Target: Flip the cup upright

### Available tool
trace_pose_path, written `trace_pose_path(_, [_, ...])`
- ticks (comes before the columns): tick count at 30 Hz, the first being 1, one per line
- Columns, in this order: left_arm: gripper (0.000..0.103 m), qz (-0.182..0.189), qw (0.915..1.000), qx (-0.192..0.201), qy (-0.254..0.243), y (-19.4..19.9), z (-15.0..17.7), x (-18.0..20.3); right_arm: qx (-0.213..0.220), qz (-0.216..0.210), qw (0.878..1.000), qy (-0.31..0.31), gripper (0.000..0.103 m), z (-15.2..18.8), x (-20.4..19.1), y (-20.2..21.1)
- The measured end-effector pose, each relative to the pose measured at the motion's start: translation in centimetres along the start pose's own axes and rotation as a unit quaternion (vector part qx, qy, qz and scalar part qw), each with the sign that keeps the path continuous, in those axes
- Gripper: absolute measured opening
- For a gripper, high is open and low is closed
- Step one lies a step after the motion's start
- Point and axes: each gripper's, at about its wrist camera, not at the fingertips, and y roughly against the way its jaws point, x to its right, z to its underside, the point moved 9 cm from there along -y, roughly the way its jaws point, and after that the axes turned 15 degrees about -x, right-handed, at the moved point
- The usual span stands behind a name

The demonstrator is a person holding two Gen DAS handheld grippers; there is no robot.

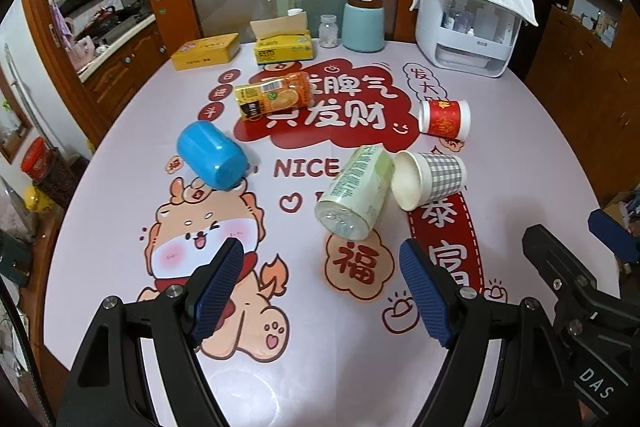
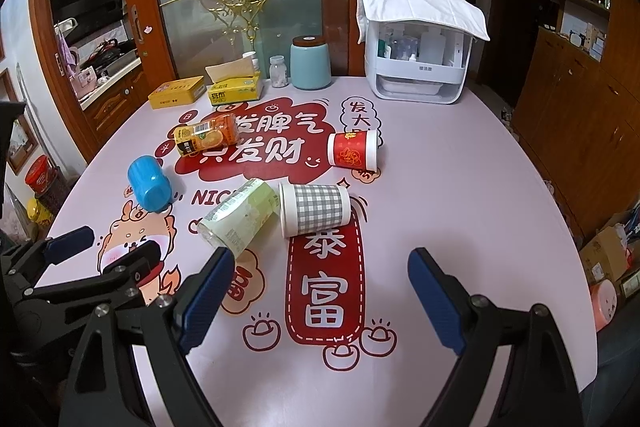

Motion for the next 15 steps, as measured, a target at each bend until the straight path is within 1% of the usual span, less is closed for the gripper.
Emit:
trace_pose_path(3, [0.079,0.003,1.0,0.0,-0.008,-0.3,-0.3,0.2,-0.003,0.0,1.0,0.0,0.089,-0.2,0.1,-0.3])
trace_pose_path(6, [0.079,0.011,0.9998,-0.007,-0.013,-0.9,-0.5,0.4,-0.004,0.001,1.0,0.001,0.089,-0.4,0.3,-0.5])
trace_pose_path(11, [0.079,0.001,0.9997,-0.001,-0.026,-1.3,-1.1,0.6,-0.005,0.0,1.0,0.001,0.089,-0.6,0.4,-0.9])
trace_pose_path(15, [0.079,-0.005,0.9988,-0.009,-0.049,-2.3,-1.8,1.1,-0.012,-0.009,1.0,0.0,0.089,-0.9,0.4,-1.7])
